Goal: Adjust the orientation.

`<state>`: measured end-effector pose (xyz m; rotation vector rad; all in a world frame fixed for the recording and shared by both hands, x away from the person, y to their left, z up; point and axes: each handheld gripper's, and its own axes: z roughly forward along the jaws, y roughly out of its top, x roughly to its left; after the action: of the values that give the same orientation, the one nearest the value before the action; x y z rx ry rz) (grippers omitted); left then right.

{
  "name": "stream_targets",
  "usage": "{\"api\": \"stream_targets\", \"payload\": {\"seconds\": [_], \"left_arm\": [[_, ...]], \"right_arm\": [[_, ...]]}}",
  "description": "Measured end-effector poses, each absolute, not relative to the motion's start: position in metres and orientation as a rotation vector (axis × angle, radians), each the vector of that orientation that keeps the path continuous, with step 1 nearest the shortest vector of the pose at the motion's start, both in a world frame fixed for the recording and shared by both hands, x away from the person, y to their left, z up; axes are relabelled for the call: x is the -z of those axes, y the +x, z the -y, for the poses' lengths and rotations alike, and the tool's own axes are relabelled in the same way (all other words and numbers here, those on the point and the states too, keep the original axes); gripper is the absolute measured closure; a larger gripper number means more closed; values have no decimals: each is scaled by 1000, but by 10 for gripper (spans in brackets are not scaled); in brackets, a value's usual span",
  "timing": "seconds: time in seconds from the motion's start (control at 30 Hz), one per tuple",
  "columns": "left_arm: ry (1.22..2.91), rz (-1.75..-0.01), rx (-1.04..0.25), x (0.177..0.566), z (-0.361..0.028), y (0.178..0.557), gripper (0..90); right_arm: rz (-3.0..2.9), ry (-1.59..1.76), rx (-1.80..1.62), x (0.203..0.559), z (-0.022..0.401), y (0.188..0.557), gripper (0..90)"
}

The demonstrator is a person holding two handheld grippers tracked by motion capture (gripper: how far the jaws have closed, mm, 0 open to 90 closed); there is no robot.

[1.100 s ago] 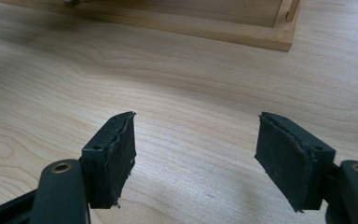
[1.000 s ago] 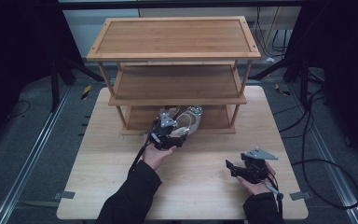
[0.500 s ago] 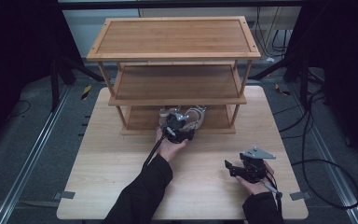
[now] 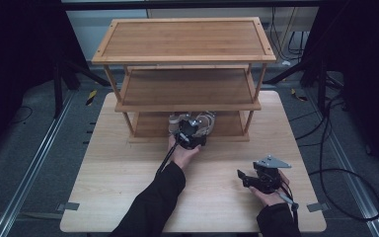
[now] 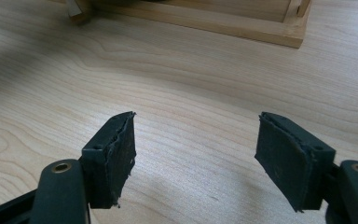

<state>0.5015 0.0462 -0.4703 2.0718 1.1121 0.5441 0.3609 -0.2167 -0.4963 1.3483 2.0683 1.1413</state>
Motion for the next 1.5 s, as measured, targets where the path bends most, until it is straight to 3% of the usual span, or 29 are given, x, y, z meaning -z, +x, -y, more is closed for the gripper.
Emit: {"api": "stream_targets", "payload": {"seconds": [0.53,1.0,1.23,1.5], "left_arm": [[2087,-1123,-541,473,-56,493,339],[2057,-1035,-507,466,-88,447,295],[2081,-1034,-493,486,-94,444,437],[2050,-1016,-466,495,-92,456,709]], "right_arm": [[-2083,1338,-1139,497,215,360,284],[-2086,1338,-1134,497,213,359,284],[-2088,1337,-1127,497,214,360,287],[-2085,1338,-1124,497,215,360,292]]}}
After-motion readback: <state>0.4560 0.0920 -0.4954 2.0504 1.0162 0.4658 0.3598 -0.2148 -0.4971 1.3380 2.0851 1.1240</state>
